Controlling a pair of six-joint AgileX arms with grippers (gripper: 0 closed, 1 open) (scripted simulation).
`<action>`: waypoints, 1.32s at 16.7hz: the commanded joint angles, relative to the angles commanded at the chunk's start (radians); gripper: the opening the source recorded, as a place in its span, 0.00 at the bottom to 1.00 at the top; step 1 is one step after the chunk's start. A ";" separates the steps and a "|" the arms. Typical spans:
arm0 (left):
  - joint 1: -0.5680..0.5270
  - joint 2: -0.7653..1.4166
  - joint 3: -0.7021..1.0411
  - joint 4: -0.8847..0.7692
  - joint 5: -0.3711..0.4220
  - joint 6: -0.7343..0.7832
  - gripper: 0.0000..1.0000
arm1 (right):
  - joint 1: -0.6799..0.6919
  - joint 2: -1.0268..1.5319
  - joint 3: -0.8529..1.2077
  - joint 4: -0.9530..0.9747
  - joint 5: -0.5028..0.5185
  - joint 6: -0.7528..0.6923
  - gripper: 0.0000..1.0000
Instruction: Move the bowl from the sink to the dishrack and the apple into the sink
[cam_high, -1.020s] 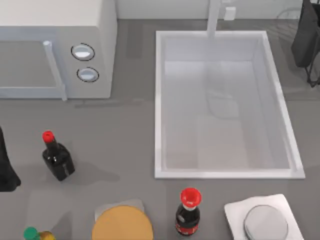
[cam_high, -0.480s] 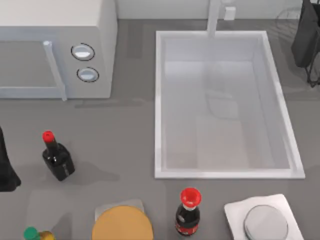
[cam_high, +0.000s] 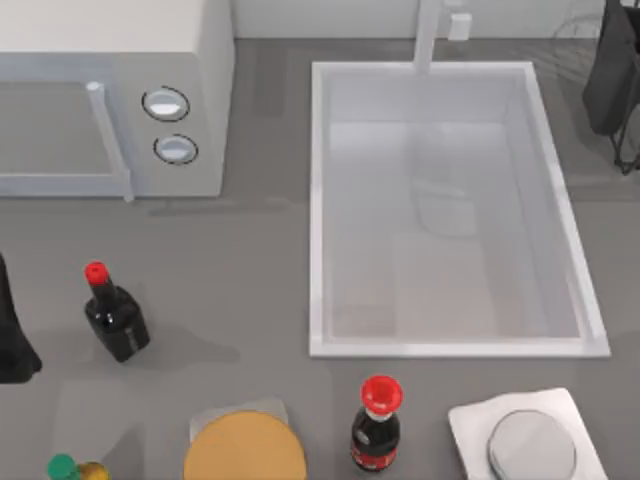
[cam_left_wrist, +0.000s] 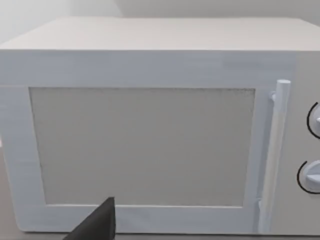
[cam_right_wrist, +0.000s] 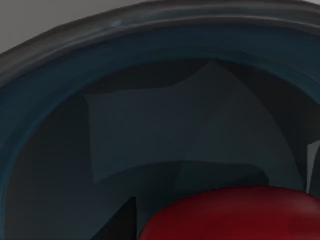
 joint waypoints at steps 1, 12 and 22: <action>0.000 0.000 0.000 0.000 0.000 0.000 1.00 | 0.000 0.000 0.000 0.000 0.000 0.000 0.00; 0.000 0.000 0.000 0.000 0.000 0.000 1.00 | 0.004 -0.181 0.255 -0.378 0.029 0.004 0.00; 0.000 0.000 0.000 0.000 0.000 0.000 1.00 | 0.008 -0.224 0.339 -0.477 0.028 0.008 0.00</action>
